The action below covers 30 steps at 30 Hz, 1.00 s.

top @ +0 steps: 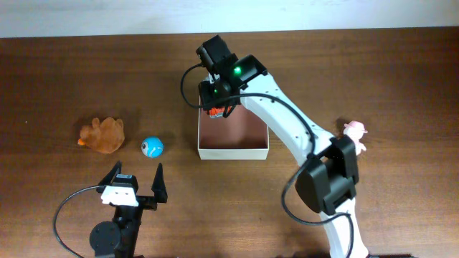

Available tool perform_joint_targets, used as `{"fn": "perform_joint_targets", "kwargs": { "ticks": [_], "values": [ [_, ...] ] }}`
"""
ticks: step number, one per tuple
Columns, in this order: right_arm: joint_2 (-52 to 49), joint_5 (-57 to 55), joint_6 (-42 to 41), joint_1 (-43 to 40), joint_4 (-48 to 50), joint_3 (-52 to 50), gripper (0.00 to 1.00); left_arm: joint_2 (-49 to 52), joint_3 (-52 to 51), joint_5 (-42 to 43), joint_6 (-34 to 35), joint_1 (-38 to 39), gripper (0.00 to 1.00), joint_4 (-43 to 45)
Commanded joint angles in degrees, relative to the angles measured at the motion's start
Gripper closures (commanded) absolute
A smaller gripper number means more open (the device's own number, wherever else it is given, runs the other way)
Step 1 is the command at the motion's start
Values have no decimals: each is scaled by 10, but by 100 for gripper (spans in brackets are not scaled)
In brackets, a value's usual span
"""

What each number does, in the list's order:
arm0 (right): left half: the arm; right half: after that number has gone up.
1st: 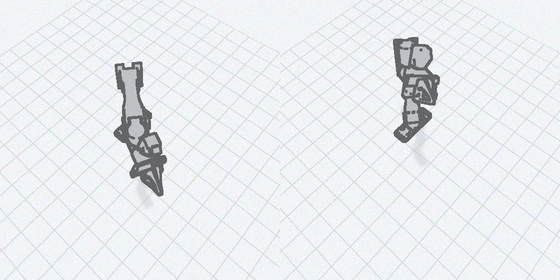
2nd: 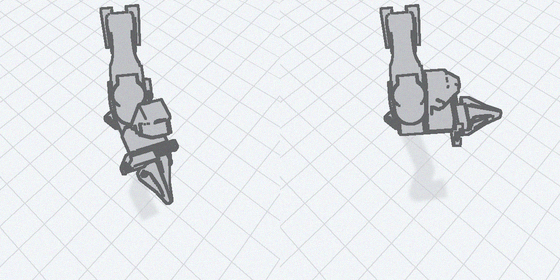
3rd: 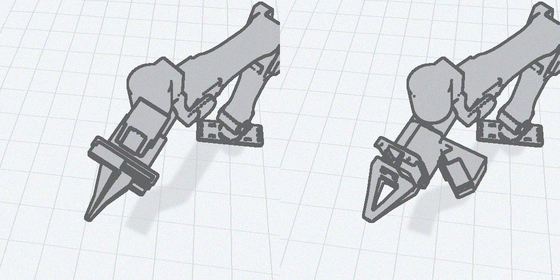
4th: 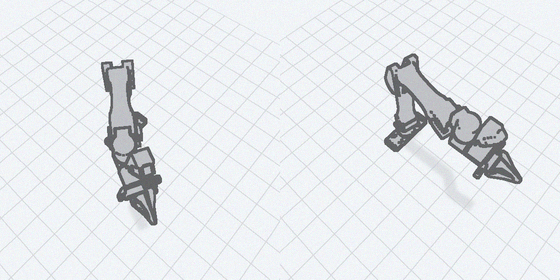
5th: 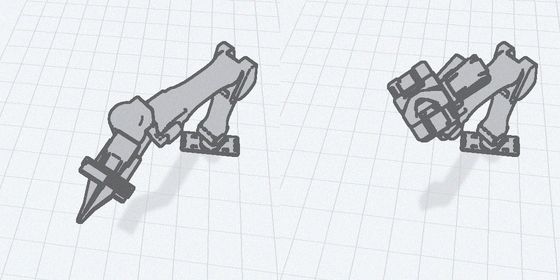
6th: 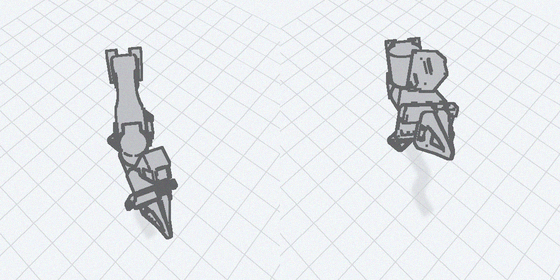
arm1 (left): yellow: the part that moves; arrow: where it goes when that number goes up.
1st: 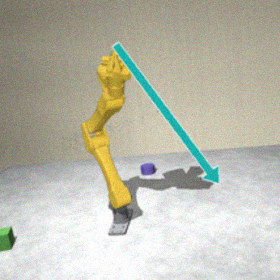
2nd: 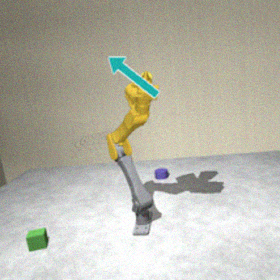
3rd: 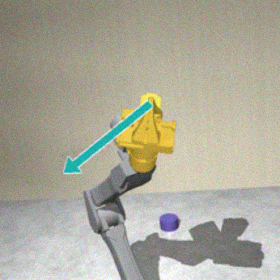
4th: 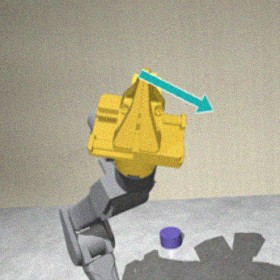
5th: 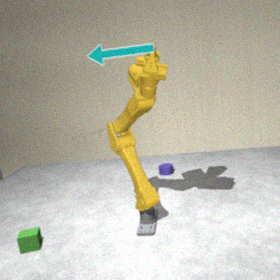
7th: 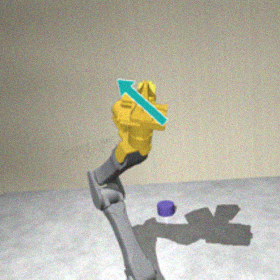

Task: Pack container
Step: 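Lift the fire truck and carry it over the white box, then lower the fire truck into the box and open right gripper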

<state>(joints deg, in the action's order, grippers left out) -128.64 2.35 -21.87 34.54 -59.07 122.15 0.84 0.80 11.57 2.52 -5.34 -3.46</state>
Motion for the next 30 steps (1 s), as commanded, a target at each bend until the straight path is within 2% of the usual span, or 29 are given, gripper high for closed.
{"fn": "perform_joint_targets", "kwargs": {
  "ticks": [1, 18, 30],
  "values": [
    [-29, -22, -24, 0, 11, 7, 46, -5, -3, -4, -9, -4, 0, -1],
    [-94, -20, -52, 0, 39, 7, 46, -5, -3, -4, -9, -4, 0, -1],
    [-104, -20, -52, -1, 67, 7, 46, -5, -3, -4, -9, -4, 0, -1]
  ]
}}
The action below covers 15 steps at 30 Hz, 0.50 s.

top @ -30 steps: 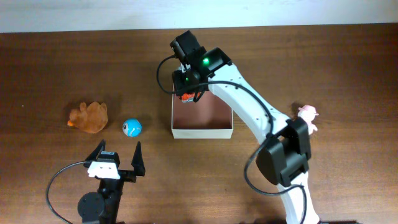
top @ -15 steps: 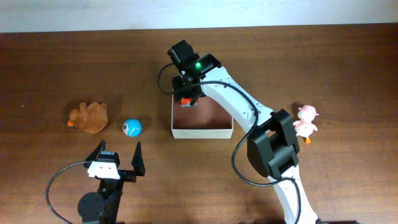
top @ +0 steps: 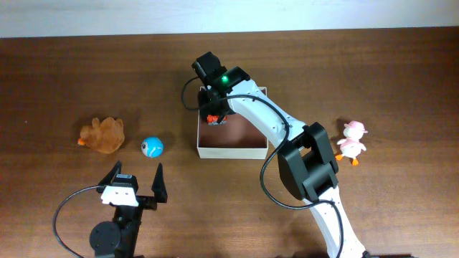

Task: Pack container
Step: 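Lower the fire truck into the box and open right gripper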

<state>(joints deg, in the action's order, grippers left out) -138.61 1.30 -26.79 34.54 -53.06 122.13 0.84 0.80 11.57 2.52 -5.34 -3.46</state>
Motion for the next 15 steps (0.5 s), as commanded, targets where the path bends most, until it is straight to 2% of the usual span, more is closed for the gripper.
{"fn": "perform_joint_targets", "kwargs": {
  "ticks": [1, 5, 6, 10, 15],
  "values": [
    [-4, -9, -3, -1, 10, 7, 45, -5, -3, -4, -9, -4, 0, -1],
    [-4, -9, 4, -1, 15, 7, 18, -5, -3, -4, -9, -4, 1, -1],
    [-4, -10, 4, -1, 15, 7, 15, -5, -3, -4, -9, -4, 0, -1],
    [-4, -8, 10, 0, 10, 7, 9, -5, -3, -4, -9, -4, 0, -1],
    [2, 2, 19, 0, -1, 7, 8, -5, -3, -4, -9, -4, 0, -1]
  ]
}}
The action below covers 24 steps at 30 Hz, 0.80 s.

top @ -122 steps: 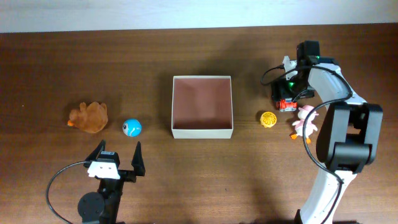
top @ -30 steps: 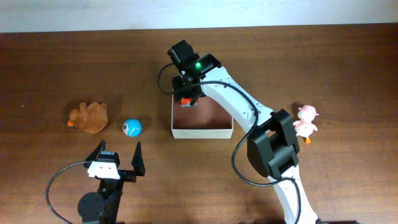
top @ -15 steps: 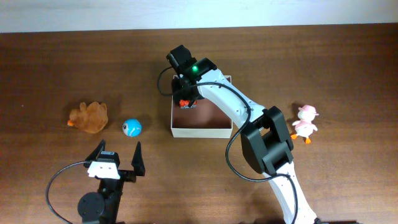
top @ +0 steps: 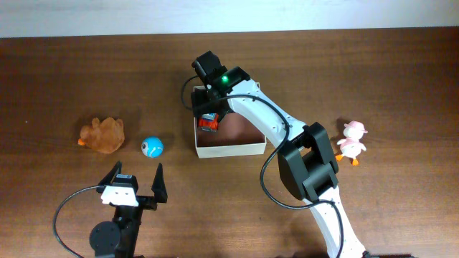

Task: Pack container
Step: 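Lower the fire truck into the box and open right gripper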

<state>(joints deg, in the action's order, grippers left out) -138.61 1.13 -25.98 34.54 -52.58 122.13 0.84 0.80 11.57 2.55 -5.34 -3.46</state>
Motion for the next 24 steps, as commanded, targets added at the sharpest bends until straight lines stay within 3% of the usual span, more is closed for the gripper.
{"fn": "perform_joint_targets", "kwargs": {
  "ticks": [1, 18, 21, 24],
  "values": [
    [7, 6, 18, 0, -8, 7, 8, -5, -3, -4, -9, -4, 0, -1],
    [90, 14, 63, -1, -36, 8, 16, -5, -3, -4, -9, -4, 0, -1],
    [90, -8, 62, -6, -49, 8, 25, -5, -3, -4, -9, -4, 0, -1],
    [89, -37, 62, -11, -63, 8, 43, -5, -3, -4, -9, -4, 1, -1]
  ]
}}
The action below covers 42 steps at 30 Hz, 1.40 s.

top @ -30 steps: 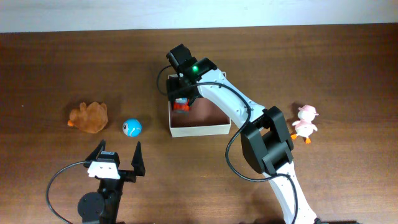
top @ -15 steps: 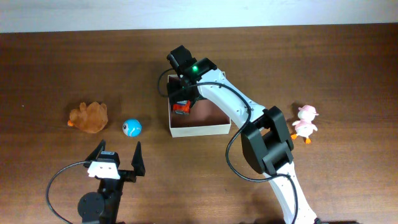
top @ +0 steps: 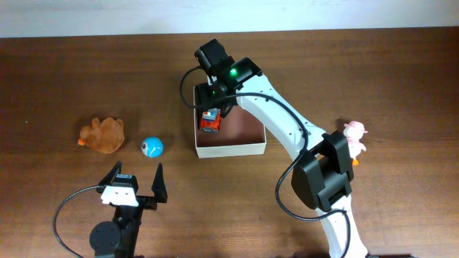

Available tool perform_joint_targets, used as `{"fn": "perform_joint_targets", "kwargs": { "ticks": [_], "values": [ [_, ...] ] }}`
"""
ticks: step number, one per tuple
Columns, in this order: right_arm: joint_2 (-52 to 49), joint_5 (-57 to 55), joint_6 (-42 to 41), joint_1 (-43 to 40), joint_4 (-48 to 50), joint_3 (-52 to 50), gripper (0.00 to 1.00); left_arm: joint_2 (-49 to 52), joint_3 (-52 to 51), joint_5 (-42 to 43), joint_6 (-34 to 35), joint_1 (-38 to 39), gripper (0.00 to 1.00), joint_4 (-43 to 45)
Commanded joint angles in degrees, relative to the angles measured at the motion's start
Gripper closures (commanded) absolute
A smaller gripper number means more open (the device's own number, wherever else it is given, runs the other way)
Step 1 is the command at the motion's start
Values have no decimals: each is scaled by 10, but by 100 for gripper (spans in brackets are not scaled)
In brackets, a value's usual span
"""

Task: Pack container
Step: 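Lower the fire truck into the box and open right gripper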

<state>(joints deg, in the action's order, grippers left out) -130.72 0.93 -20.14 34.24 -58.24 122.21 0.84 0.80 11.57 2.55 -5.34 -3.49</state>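
Observation:
An open white box (top: 229, 150) with a brown floor stands at the table's middle. A small red toy car (top: 210, 122) lies inside it, at the left wall. My right gripper (top: 217, 107) hangs just behind and above the car, over the box's back left corner. It looks open and the car lies free of it, though the wrist hides the fingers. My left gripper (top: 135, 175) rests open and empty near the front edge.
A brown plush animal (top: 102, 135) and a blue ball (top: 152, 147) lie left of the box. A pink duck figure (top: 354, 136) stands to the right, partly behind my right arm's elbow. A pale wall edge runs along the back.
My right gripper has pulled back and up from the red car, which now lies flat on the box floor. The arm's elbow has swung right, in front of the pink duck.
At first my right gripper held the red car over the box's back left corner. Then it was lower, with the car inside the box, then pressed to the left wall. Now the car lies in the box and the gripper is off it. The left arm never moved.

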Motion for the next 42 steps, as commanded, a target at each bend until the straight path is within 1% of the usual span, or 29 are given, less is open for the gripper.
{"fn": "perform_joint_targets", "kwargs": {
  "ticks": [1, 3, 7, 15, 22, 33, 42],
  "values": [
    [10, -46, 2, -9, -11, 7, 48, -5, -3, -4, -9, -4, 1, -1],
    [10, -64, 2, -12, -22, 7, 55, -5, -3, -4, -9, -4, 1, -1],
    [2, -88, 2, -16, -36, 7, 62, -5, -3, -4, -9, -4, 0, -1],
    [-24, -96, 2, -23, -33, 5, 71, -5, -3, -4, -9, -4, 0, -1],
    [-54, -98, 2, -24, -24, 5, 73, -5, -3, -4, -9, -4, 0, -1],
    [-59, -84, 2, -24, -12, 4, 73, -5, -3, -4, -9, -4, 0, -1],
    [-64, -34, 20, -24, 6, 4, 74, -5, -3, -4, -9, -4, 1, -1]
  ]
}}
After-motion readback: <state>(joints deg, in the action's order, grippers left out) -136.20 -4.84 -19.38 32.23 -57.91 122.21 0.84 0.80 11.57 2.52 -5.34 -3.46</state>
